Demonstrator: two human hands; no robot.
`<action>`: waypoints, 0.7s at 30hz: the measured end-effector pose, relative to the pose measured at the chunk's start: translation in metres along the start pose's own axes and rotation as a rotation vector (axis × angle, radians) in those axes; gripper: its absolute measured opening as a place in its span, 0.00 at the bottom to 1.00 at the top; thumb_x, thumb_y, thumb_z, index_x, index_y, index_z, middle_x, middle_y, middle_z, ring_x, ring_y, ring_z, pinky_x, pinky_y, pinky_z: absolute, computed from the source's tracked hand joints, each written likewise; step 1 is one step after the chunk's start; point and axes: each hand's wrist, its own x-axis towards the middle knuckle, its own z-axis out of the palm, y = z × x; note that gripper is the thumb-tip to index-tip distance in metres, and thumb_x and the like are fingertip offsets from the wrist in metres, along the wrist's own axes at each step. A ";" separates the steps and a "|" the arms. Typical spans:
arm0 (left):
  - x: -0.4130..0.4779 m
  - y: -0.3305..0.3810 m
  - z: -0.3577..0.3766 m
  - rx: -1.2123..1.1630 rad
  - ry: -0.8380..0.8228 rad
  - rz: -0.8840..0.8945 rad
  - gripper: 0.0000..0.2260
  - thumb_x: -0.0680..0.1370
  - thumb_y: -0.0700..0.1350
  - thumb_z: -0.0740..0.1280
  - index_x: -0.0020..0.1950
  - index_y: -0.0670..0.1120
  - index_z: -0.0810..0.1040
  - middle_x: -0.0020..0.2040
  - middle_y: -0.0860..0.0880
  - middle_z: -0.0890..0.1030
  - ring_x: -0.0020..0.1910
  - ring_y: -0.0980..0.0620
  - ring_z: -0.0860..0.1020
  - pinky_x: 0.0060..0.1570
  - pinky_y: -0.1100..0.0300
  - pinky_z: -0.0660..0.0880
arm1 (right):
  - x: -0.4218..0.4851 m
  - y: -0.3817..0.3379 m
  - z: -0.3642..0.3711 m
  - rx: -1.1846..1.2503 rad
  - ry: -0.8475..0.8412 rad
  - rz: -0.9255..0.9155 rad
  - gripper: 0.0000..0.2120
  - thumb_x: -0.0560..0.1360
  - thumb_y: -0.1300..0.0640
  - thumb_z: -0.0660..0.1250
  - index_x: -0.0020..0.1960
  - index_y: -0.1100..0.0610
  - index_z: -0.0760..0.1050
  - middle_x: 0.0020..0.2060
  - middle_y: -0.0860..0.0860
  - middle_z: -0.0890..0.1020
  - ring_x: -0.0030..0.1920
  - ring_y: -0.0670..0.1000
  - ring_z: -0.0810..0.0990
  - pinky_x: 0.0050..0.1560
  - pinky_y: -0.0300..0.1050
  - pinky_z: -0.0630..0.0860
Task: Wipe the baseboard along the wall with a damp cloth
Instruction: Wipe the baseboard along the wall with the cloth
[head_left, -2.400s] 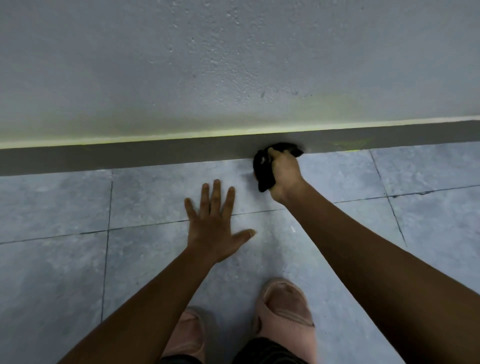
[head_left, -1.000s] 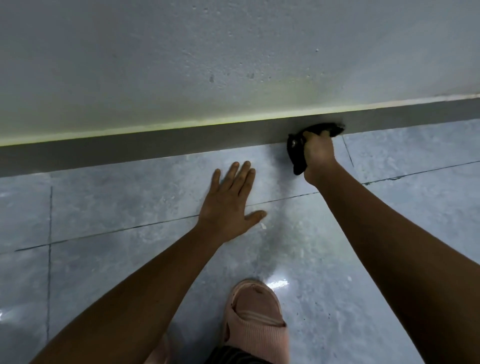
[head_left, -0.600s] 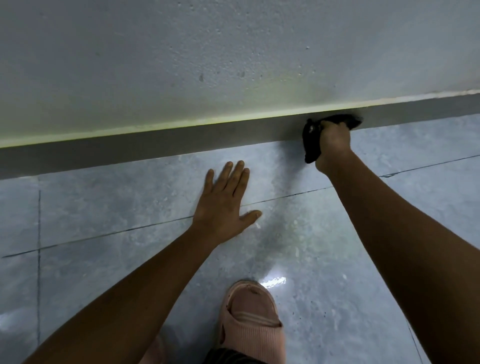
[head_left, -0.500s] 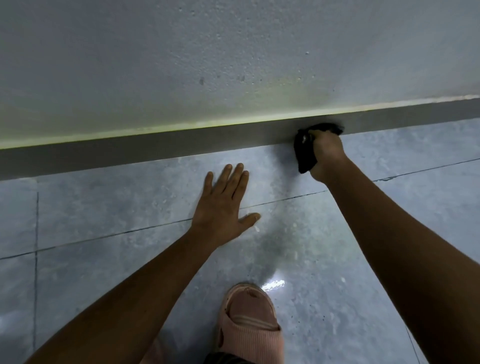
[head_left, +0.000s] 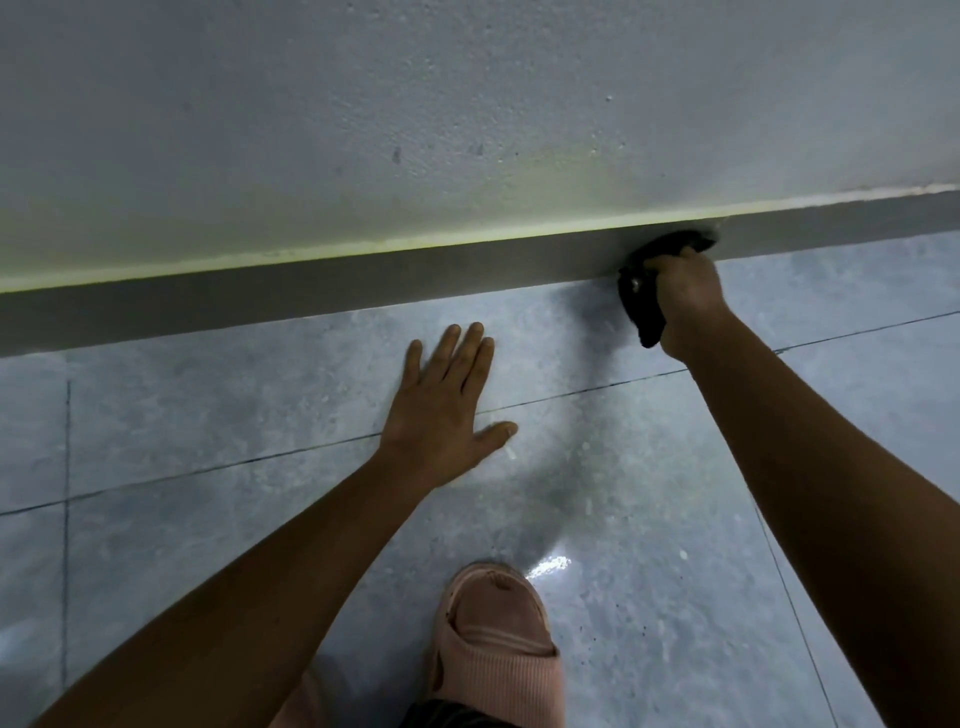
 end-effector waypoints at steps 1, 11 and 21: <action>0.000 0.000 0.000 0.003 0.000 0.000 0.39 0.76 0.68 0.47 0.77 0.46 0.36 0.78 0.46 0.36 0.76 0.47 0.35 0.74 0.43 0.38 | 0.003 -0.003 -0.002 0.026 0.034 -0.042 0.16 0.78 0.65 0.56 0.65 0.62 0.67 0.51 0.58 0.74 0.53 0.58 0.79 0.44 0.48 0.77; 0.000 0.001 -0.002 0.005 -0.014 -0.007 0.39 0.76 0.68 0.48 0.77 0.46 0.36 0.78 0.47 0.36 0.76 0.47 0.36 0.74 0.44 0.38 | 0.004 -0.012 -0.014 0.033 0.017 0.046 0.08 0.79 0.65 0.54 0.56 0.59 0.67 0.49 0.58 0.77 0.46 0.55 0.79 0.36 0.40 0.77; -0.002 0.001 0.000 -0.029 -0.008 -0.009 0.39 0.76 0.67 0.47 0.77 0.46 0.36 0.78 0.47 0.36 0.76 0.48 0.34 0.74 0.46 0.36 | -0.003 0.013 -0.031 -0.591 -0.124 -0.242 0.20 0.77 0.64 0.57 0.67 0.58 0.71 0.55 0.64 0.78 0.52 0.63 0.78 0.56 0.55 0.76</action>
